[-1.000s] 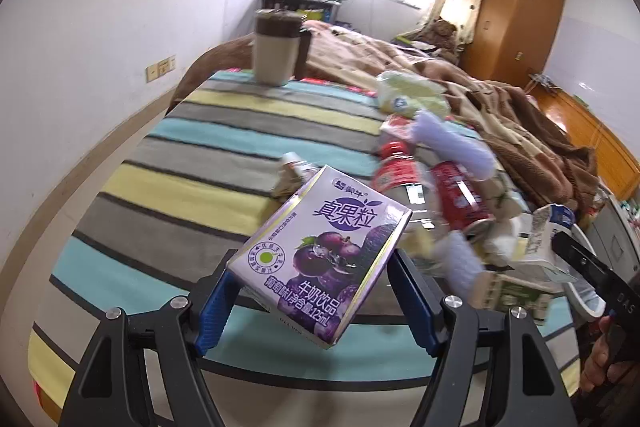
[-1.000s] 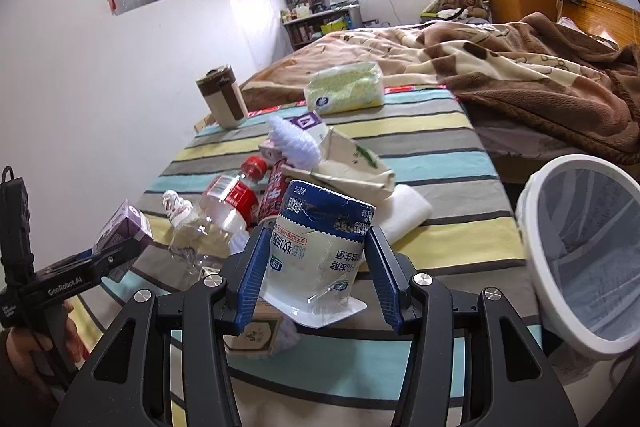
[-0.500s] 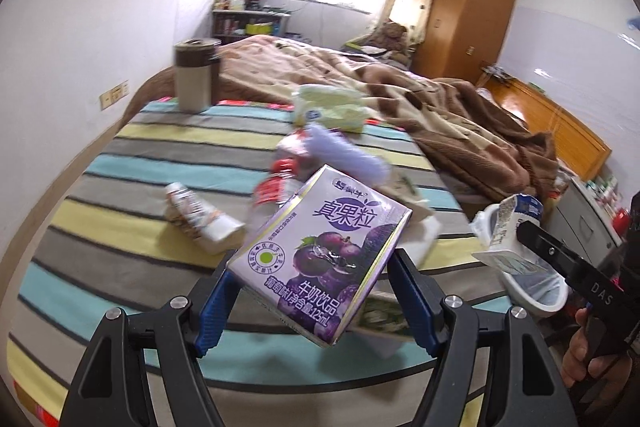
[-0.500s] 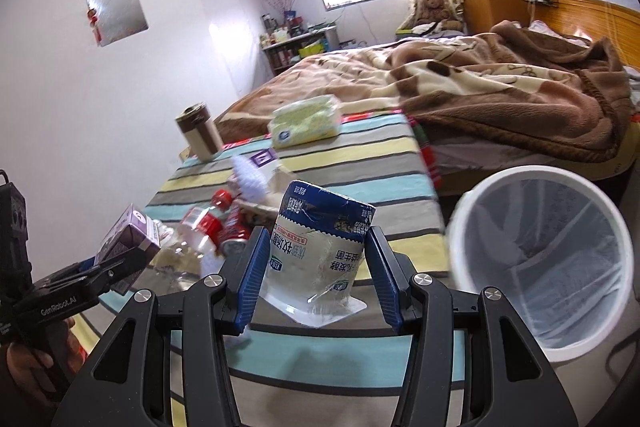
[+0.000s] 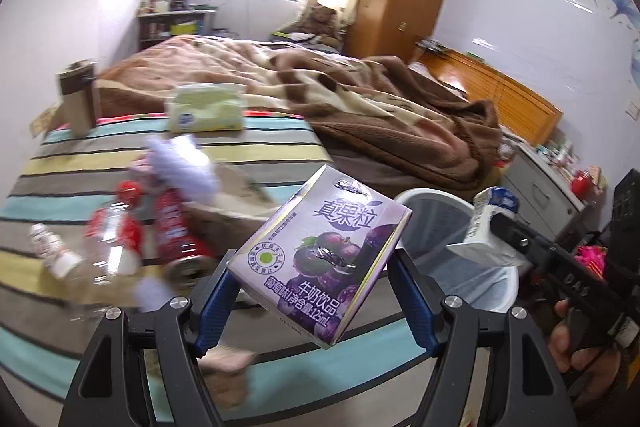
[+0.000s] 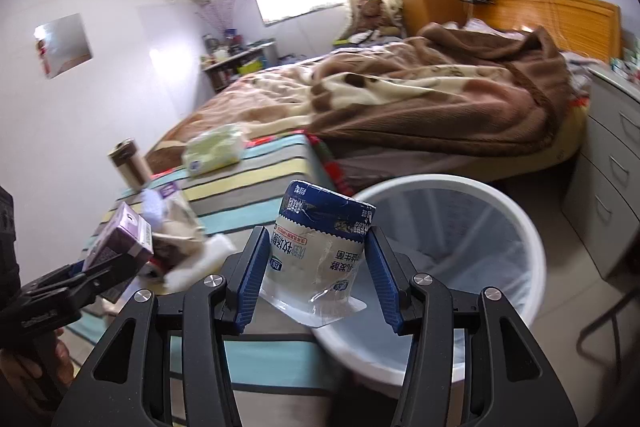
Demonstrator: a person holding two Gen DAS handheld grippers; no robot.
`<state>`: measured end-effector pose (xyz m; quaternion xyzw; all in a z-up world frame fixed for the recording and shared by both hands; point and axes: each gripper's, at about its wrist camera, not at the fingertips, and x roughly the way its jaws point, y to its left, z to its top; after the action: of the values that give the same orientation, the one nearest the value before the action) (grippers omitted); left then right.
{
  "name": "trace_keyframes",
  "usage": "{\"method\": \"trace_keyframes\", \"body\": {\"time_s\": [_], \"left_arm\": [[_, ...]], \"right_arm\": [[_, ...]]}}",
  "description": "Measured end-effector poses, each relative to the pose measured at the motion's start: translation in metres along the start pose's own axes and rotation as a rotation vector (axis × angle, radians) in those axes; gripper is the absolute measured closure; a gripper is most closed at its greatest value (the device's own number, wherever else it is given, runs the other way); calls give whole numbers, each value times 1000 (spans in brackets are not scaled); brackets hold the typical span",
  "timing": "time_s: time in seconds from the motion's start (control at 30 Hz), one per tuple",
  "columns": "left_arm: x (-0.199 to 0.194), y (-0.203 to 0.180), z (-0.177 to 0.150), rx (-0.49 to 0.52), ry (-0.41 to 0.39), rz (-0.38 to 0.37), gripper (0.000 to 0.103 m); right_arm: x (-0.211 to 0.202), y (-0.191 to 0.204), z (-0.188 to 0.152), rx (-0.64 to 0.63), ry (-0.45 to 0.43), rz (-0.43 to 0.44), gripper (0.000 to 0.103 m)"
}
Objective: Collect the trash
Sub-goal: 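Carry both items over the white bin and open both tools to drop them, then move both tools back toward the trash on the bed cover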
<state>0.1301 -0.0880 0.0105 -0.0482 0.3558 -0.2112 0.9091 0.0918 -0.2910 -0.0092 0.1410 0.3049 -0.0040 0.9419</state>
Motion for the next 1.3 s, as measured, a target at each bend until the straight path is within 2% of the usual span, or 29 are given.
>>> {"method": "trace_keyframes", "body": {"time_s": [0.33,0.53,0.87,1.07,1.13,1.17,1.2,1.23,1.3], "left_arm": [[59,-74,4,108,85,-96,29],[86,-113,-1,175,137,-129,29],[120,-135,-4,200,188,-125,29],[123,-139,-5,207,194,-141,29],[122,-136,-6,205,193,-159,29],[121,-137,-5,204,190,-156,27],[119,-135,-5,202,185,-150,24],[116,-133,-5,200,176,-147,20],[111,-130,-4,190,165,-149,19]], "right_arm": [[12,-44,-5,26,52,-100,52],[16,-68,-9,58,85,-141,52],[26,-94,-15,78,141,-192,51],[28,-99,-17,99,156,-193,51],[28,-98,-18,97,160,-188,45],[28,-97,-19,95,158,-188,34],[27,-96,-19,95,154,-187,30],[27,-96,-18,97,150,-184,30],[24,-94,-18,100,140,-179,30]]}}
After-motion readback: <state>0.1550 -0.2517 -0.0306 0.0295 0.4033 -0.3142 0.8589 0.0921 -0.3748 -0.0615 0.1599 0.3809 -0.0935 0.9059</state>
